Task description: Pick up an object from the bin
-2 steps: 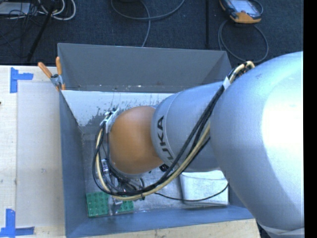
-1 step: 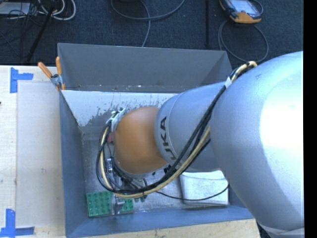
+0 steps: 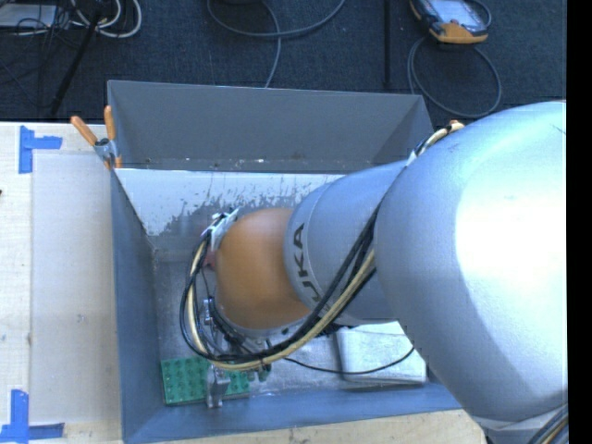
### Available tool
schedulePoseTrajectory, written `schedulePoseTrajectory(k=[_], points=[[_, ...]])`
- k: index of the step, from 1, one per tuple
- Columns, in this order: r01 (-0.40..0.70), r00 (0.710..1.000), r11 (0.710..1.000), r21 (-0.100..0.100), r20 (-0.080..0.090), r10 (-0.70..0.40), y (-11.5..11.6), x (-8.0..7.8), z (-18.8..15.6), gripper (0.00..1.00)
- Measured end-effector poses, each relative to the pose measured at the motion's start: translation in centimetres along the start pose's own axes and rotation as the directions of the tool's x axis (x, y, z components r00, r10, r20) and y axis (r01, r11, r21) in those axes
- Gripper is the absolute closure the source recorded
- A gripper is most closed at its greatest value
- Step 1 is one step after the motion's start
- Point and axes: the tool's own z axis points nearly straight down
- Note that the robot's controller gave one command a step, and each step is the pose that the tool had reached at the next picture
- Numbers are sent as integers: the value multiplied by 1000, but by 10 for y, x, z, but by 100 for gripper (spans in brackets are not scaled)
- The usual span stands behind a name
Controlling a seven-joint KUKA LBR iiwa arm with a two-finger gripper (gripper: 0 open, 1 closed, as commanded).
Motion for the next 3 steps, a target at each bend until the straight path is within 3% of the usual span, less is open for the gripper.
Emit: schedulePoseTrajectory(k=[1,2,3], points=[[0,1000,1000,2,0,0,1,0,-2,0],[-2,1000,1000,1,-1,2,1,-1,-3,100],[-3,1000,1000,2,2,3,1,-1,-18,100]])
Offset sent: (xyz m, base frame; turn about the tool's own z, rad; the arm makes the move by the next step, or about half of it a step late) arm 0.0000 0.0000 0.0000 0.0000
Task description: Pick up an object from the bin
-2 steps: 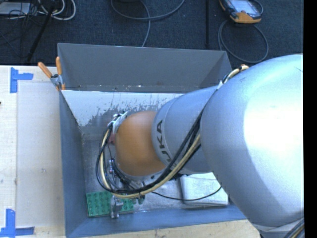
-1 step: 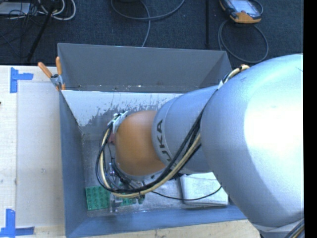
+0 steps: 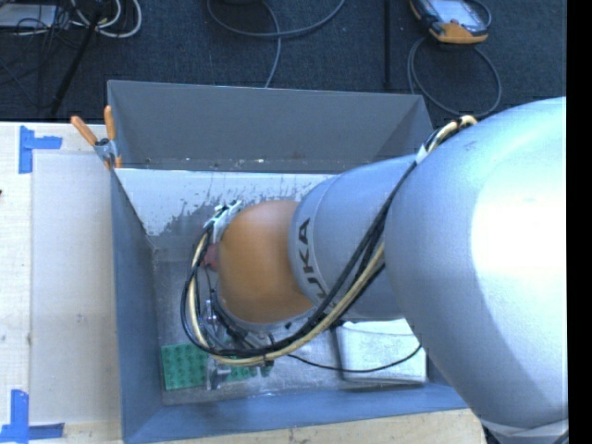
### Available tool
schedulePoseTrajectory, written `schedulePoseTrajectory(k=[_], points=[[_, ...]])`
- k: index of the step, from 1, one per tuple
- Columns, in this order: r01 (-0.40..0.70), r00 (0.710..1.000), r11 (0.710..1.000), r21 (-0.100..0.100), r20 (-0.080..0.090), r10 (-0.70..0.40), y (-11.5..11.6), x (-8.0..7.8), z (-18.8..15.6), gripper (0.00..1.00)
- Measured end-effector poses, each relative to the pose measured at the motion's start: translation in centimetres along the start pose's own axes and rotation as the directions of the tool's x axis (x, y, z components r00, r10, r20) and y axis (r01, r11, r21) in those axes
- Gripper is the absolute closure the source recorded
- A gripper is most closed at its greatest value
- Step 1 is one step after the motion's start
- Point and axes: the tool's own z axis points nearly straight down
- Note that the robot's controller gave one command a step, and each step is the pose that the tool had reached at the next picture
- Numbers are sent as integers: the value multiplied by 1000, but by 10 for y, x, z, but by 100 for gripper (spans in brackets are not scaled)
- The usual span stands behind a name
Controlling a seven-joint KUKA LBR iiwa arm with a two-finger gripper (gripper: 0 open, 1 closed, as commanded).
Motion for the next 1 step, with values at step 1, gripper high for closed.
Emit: schedulePoseTrajectory(k=[1], points=[[-2,1000,1000,-1,4,2,-1,-1,-55,100]])
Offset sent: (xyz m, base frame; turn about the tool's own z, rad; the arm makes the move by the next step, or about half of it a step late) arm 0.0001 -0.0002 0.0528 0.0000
